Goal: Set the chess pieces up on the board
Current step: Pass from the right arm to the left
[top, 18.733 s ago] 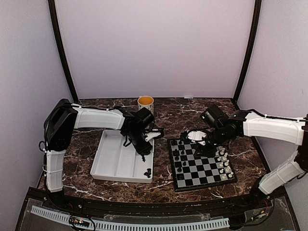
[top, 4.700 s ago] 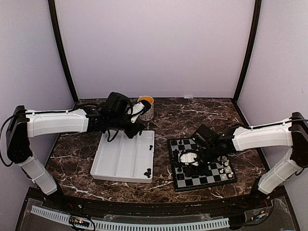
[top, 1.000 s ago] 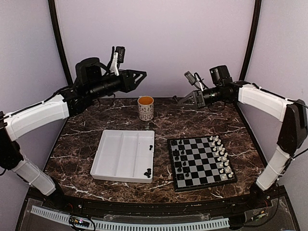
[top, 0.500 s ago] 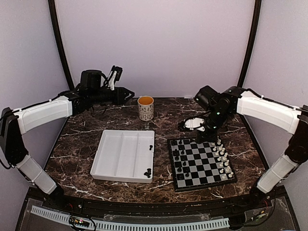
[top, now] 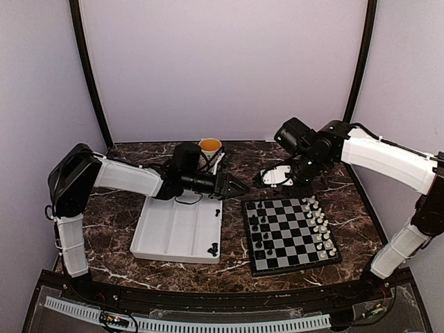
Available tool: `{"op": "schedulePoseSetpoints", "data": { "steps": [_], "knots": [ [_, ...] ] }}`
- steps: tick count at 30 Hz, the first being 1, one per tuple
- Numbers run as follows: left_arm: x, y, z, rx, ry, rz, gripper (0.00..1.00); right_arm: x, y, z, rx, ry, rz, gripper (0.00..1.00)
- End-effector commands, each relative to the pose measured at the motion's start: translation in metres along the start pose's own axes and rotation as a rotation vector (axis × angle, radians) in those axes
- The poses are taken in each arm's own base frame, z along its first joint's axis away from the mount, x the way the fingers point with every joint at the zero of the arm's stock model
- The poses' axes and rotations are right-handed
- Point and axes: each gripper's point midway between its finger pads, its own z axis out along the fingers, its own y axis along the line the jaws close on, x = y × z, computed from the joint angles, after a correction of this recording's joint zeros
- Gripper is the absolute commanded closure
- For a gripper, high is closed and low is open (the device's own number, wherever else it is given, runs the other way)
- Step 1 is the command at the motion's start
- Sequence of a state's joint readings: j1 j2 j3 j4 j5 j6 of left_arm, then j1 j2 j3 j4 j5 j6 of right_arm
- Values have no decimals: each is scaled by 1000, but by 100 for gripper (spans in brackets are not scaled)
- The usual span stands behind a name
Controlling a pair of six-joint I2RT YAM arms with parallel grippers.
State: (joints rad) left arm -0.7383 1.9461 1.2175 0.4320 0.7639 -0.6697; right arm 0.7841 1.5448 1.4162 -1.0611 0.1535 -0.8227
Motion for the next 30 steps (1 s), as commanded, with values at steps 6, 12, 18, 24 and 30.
{"op": "schedulePoseSetpoints", "data": {
  "steps": [6,12,18,24,30],
  "knots": [
    [1,-69,34,315,32,-65,55,-30,-11,-15,50,-104,-15,97],
    [0,-72,42,324,39,-69,54,-39,-7,-17,41,-128,-15,97],
    [-1,-71,46,332,39,-75,56,-47,-3,-19,29,-148,-14,97],
    [0,-74,46,362,44,-85,68,-52,0,-16,18,-150,-16,97],
    [2,-75,46,376,52,-93,79,-53,-1,-15,22,-151,-9,94]
  ]
}}
